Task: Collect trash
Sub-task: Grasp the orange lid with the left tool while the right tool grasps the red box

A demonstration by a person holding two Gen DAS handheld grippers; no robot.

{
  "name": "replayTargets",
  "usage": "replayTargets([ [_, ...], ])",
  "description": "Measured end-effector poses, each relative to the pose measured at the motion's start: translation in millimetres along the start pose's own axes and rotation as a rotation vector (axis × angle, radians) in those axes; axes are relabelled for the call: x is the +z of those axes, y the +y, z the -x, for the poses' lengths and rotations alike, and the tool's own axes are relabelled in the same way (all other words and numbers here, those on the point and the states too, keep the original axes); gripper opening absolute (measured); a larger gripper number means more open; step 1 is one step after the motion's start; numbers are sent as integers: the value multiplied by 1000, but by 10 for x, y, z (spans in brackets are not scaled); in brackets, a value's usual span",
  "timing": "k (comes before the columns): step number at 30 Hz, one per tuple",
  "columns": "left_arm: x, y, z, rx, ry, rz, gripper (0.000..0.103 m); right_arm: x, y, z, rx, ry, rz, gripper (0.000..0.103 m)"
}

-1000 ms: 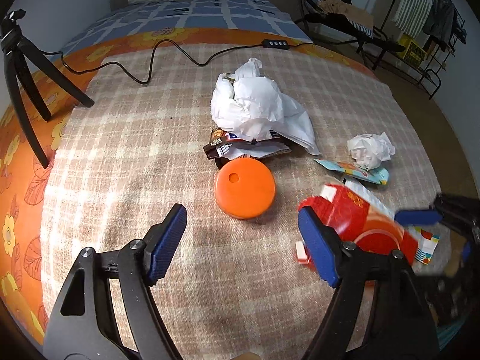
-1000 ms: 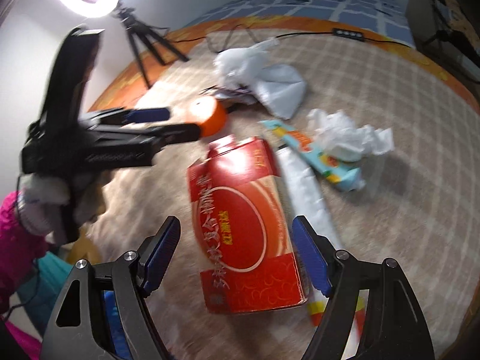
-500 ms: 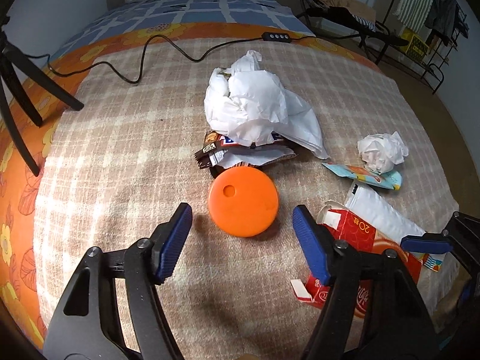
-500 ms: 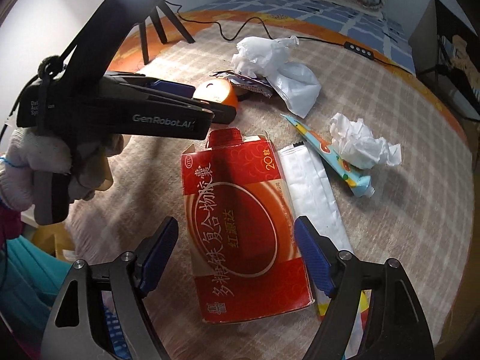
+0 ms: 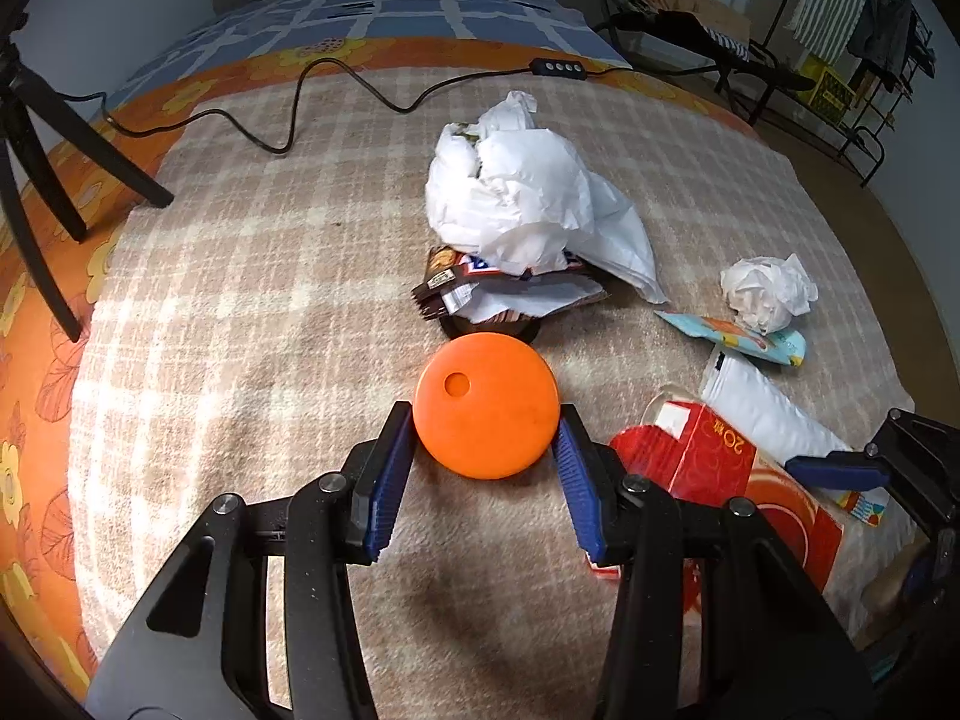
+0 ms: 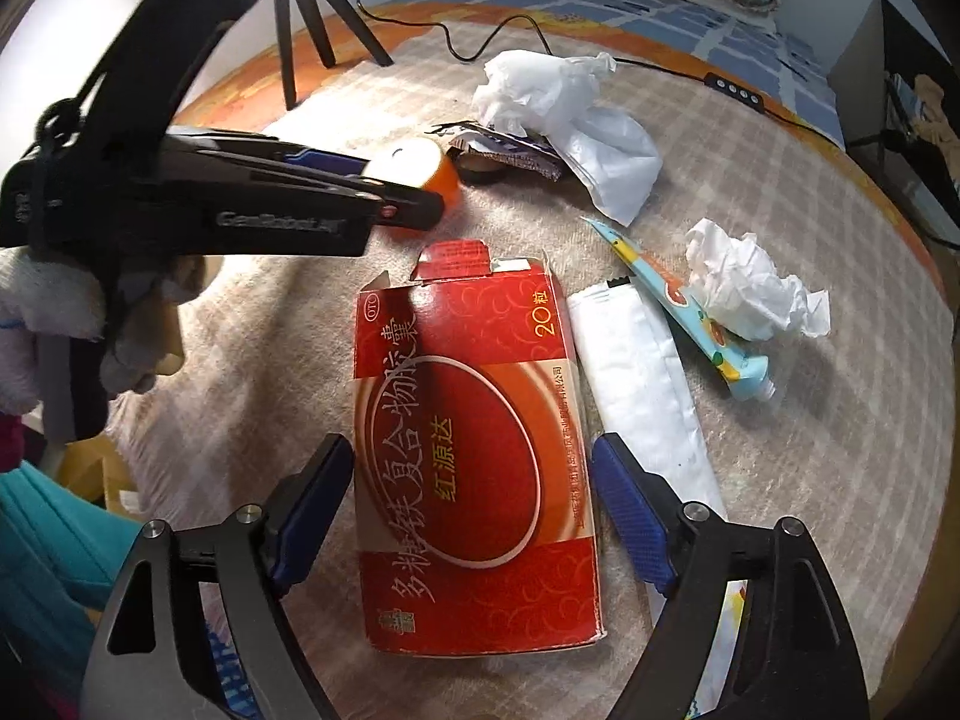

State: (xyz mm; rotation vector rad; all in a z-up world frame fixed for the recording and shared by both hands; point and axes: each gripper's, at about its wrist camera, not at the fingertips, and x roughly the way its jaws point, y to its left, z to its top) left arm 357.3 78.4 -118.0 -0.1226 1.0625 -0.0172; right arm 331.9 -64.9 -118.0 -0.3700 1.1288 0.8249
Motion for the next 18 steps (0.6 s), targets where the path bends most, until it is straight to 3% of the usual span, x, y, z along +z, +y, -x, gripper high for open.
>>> replayTargets([
  [10,-151,64,247,22,-26,-13,47,8,167,-57,-89,-5,10,83],
  [18,-330,104,542,24,-54,-24,47,-75,235,102,-66,-41,-10,83],
])
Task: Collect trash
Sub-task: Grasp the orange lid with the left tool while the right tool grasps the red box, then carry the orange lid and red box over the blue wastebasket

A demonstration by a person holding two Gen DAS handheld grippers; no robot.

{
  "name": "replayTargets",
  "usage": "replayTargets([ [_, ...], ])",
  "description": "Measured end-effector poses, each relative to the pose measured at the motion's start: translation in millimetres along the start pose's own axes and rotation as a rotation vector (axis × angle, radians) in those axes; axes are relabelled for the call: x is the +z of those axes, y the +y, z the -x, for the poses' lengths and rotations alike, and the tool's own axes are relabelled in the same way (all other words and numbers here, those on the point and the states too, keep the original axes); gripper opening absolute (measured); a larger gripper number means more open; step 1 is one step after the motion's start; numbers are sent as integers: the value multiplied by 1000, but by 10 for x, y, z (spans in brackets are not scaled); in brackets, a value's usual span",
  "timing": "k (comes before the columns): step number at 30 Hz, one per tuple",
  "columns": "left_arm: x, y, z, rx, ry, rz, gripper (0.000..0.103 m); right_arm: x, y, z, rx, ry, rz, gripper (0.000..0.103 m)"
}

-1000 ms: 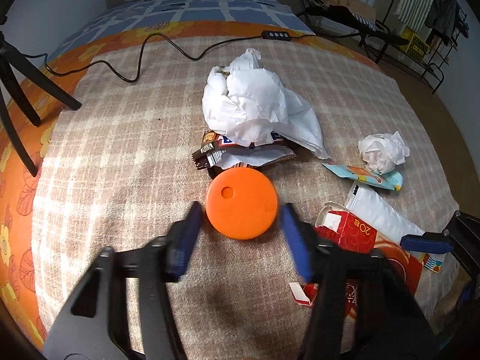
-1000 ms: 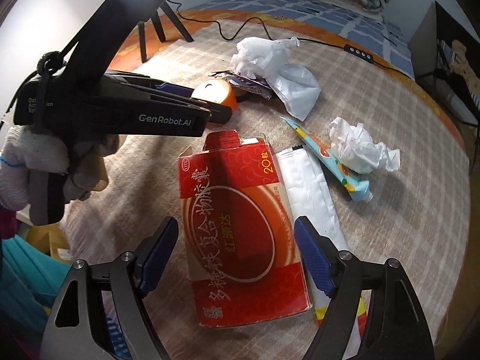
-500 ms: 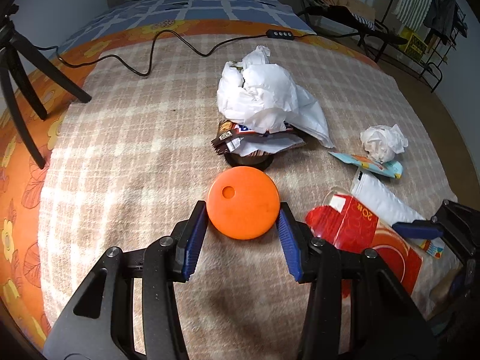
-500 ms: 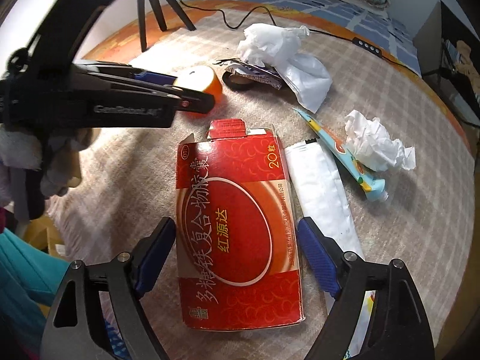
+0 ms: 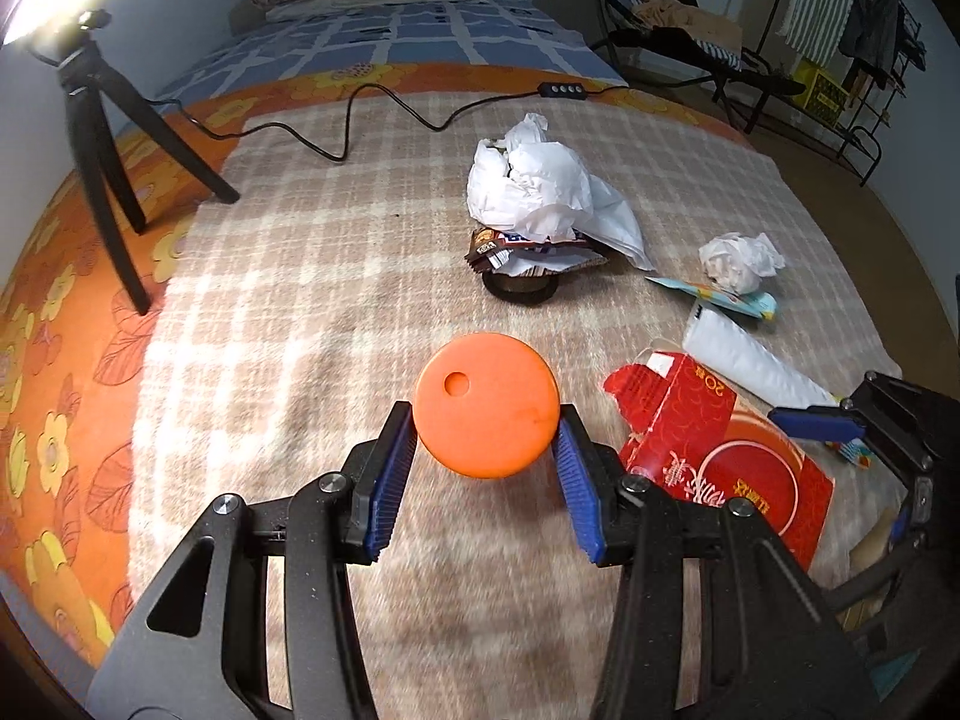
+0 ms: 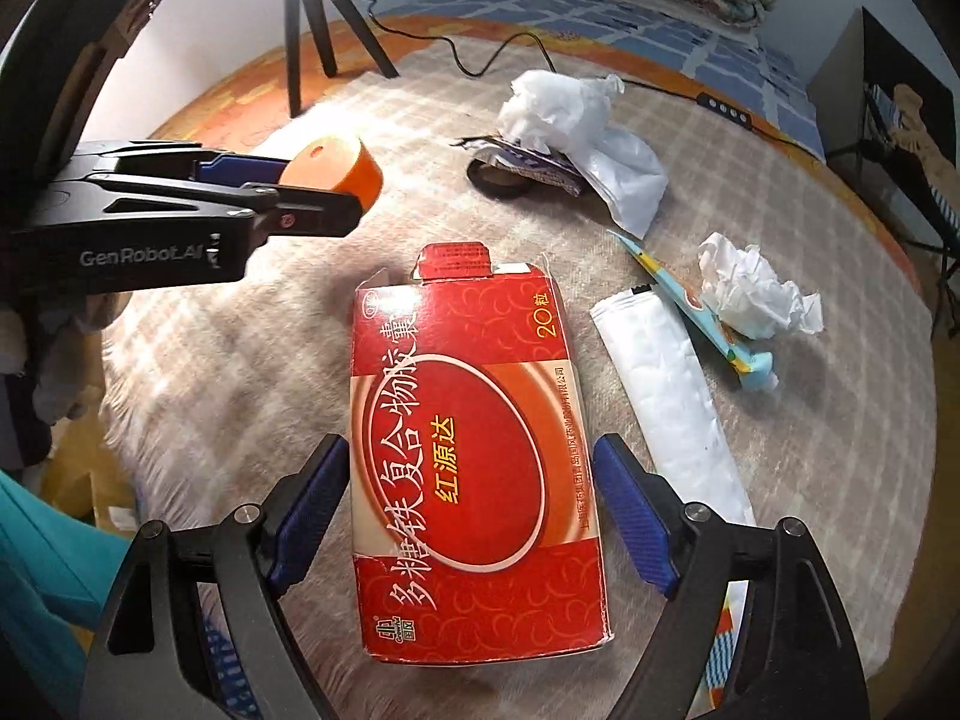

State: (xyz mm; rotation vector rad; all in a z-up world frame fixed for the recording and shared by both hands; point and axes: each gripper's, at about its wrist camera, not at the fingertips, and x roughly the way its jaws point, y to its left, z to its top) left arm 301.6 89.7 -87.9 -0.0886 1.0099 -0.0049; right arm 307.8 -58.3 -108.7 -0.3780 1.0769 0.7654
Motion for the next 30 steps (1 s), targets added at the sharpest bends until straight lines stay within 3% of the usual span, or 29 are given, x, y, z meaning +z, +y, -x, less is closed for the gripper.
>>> replayTargets([
  [16,-653,-43,709,-38,-15,-16,47,-403,283,626,7,-54,-17,83],
  [30,-1497,-440,1263,-91,-9,-68,47,-1256,662,1210,-1,-70,-24,83],
])
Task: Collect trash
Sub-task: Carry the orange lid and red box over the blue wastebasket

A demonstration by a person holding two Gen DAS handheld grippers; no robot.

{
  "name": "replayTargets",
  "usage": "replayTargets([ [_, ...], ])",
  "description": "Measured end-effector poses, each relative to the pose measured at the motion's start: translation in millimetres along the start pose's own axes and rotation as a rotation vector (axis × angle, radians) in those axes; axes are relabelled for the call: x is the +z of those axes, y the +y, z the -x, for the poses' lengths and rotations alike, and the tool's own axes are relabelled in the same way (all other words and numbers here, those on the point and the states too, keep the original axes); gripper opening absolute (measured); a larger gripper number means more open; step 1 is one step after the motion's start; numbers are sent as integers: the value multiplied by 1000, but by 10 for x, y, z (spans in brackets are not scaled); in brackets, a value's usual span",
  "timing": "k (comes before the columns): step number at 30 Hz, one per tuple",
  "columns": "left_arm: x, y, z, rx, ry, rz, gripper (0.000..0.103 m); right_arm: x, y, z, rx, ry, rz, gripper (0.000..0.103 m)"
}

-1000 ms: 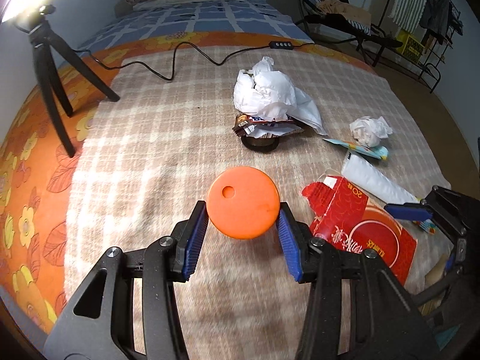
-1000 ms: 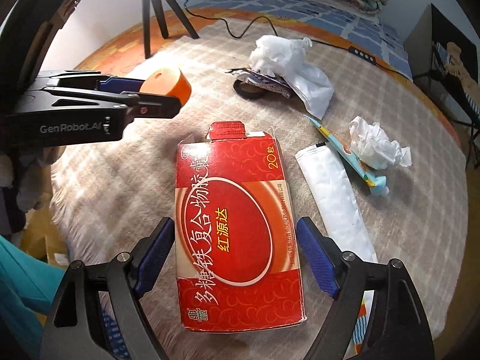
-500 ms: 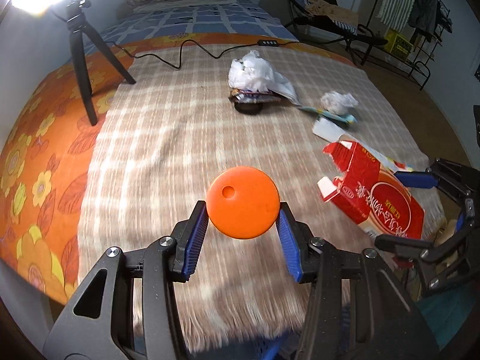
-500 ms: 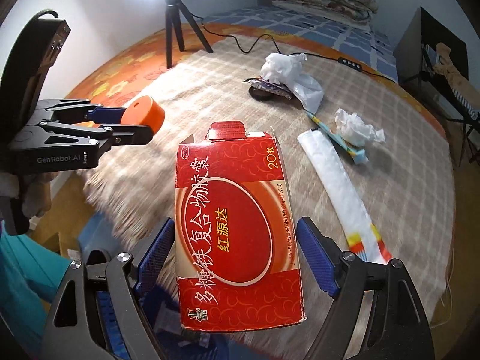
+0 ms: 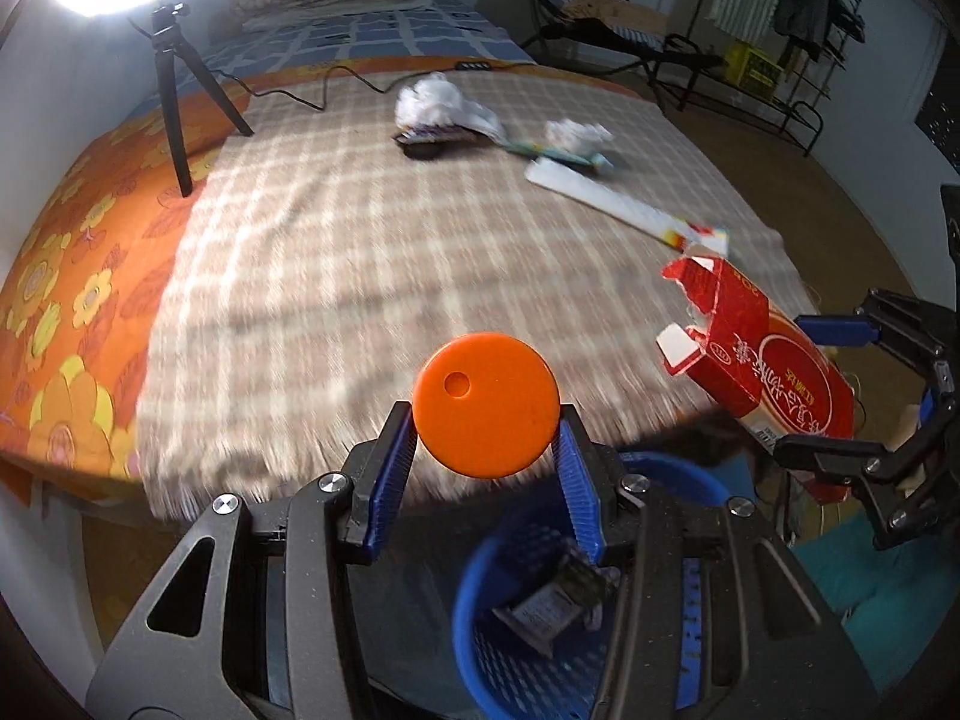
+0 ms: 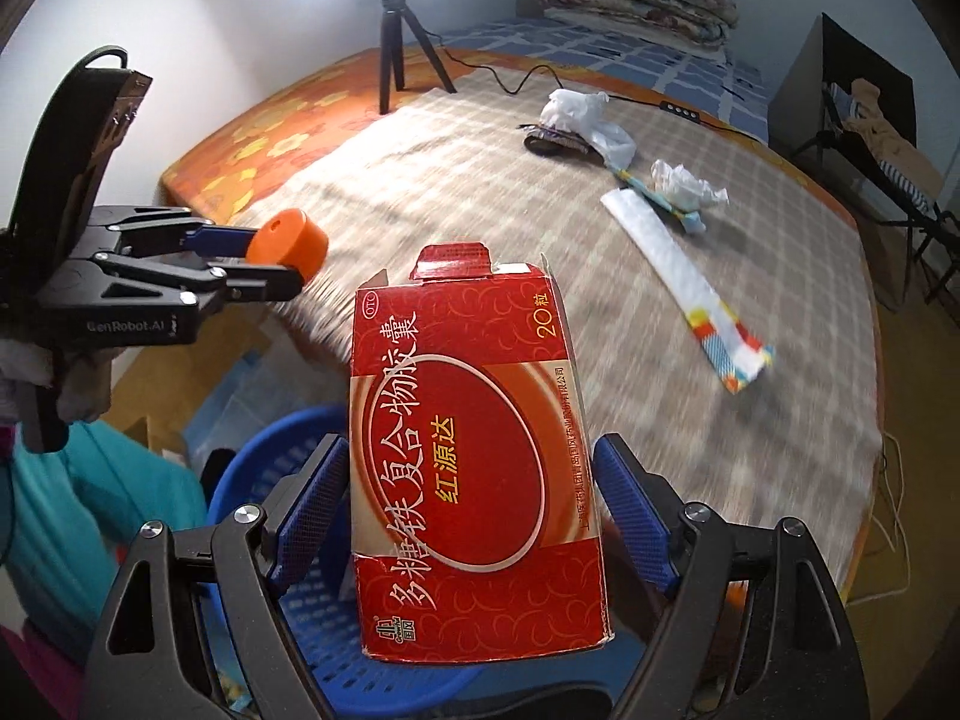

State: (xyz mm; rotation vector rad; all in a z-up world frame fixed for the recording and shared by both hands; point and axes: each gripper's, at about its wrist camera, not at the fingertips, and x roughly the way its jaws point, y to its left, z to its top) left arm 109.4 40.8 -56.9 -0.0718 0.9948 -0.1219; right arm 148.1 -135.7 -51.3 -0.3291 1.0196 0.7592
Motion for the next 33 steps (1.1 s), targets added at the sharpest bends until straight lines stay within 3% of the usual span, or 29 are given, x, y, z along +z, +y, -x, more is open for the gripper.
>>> replayTargets([
  [8,-436,-330,39,-25,41,-56,47,-351,258,89,7,14,29,83],
  [19,-940,-522,-207,-43,160,-81,47,-784,412,-149,24,97,43,83],
  [33,-1218,-560,-557,-39,249,-81,47,-970,420,-486,26,170,31,83],
])
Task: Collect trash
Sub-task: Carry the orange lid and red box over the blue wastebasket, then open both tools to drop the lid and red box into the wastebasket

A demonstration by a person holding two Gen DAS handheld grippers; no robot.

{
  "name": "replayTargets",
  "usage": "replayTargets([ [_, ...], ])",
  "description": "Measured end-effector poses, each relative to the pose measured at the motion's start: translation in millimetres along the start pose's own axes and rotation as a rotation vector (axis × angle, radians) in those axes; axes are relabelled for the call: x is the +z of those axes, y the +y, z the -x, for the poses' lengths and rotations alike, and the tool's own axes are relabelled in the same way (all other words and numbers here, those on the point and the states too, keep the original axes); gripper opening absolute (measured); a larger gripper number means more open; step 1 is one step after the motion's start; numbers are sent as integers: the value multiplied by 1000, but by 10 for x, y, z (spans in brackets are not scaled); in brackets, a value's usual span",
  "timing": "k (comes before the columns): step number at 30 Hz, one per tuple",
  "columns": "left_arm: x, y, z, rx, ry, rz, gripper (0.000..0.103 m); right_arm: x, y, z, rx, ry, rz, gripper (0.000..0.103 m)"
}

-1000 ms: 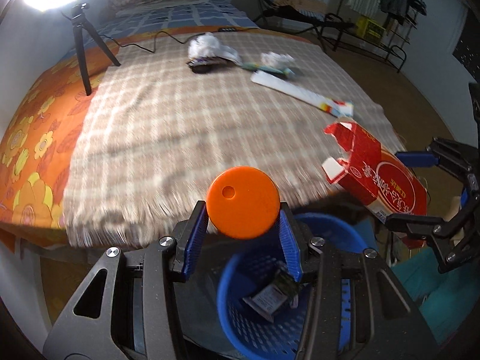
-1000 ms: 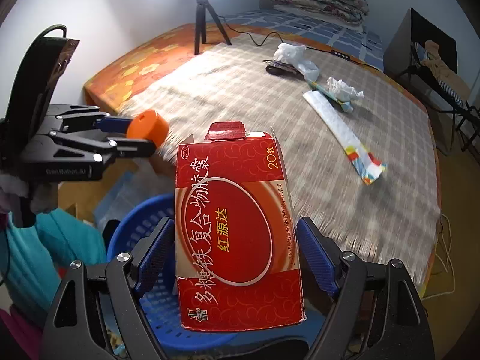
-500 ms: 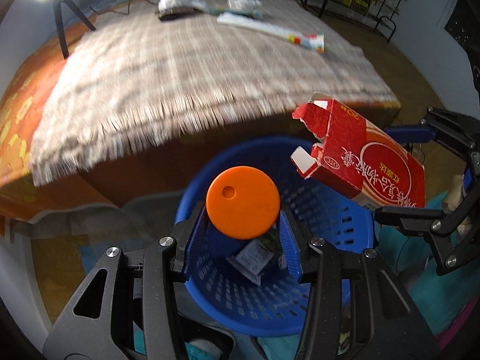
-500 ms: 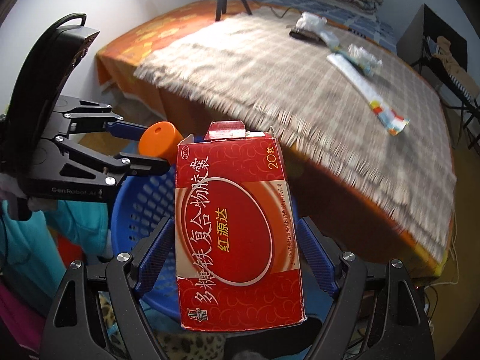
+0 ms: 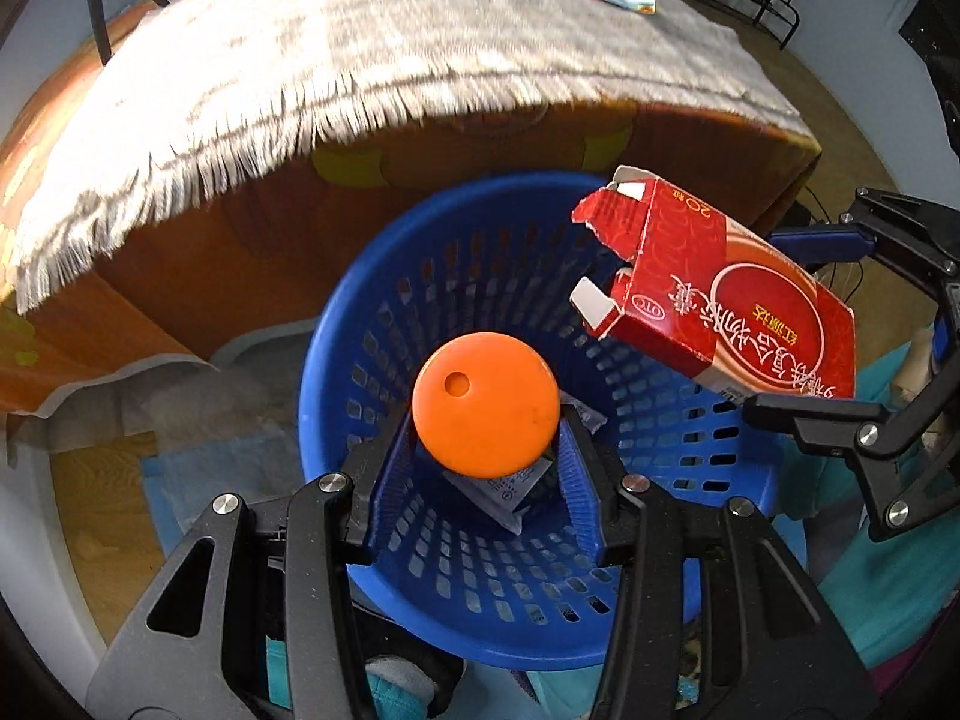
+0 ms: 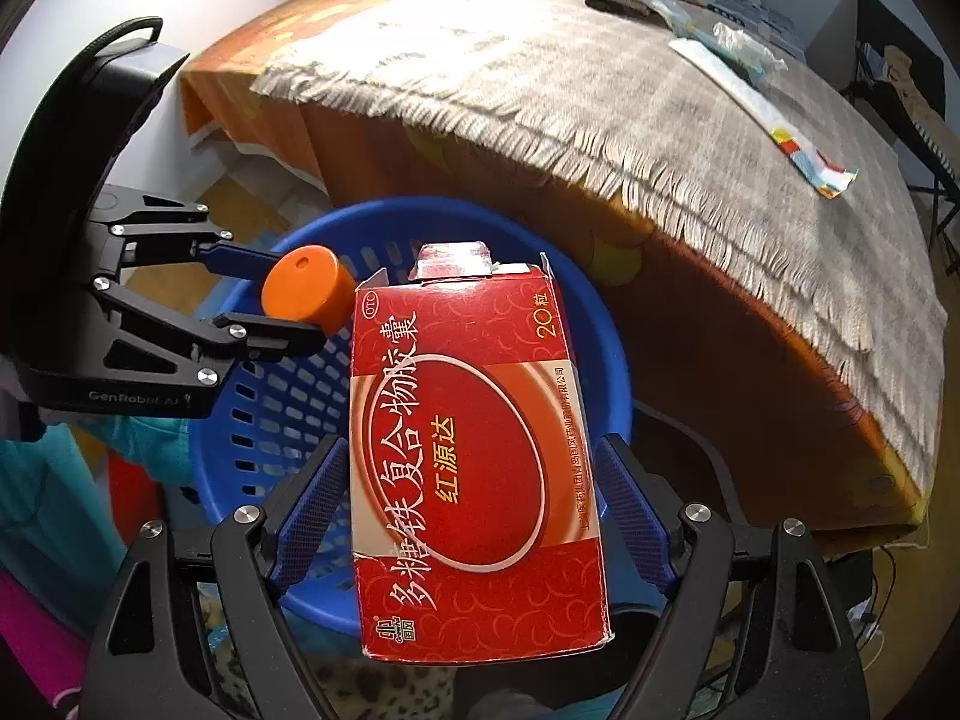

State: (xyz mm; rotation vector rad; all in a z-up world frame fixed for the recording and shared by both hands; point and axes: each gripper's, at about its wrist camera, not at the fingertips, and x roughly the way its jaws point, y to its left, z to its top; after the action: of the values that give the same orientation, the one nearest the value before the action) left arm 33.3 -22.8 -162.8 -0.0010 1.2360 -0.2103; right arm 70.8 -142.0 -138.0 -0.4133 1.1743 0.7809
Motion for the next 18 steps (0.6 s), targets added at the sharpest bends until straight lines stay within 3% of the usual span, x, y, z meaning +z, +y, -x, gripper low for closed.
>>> replayTargets([
  [13,5,-4,-217,-1,43,3,48,37,-5,-232,32,47,-29,84],
  [16,9,14,-243,-1,43,12,64,20,-84,-244,32,53,-47,84],
  [18,22,37,-236,1,36,16,65,15,-103,-248,40,52,-61,84],
])
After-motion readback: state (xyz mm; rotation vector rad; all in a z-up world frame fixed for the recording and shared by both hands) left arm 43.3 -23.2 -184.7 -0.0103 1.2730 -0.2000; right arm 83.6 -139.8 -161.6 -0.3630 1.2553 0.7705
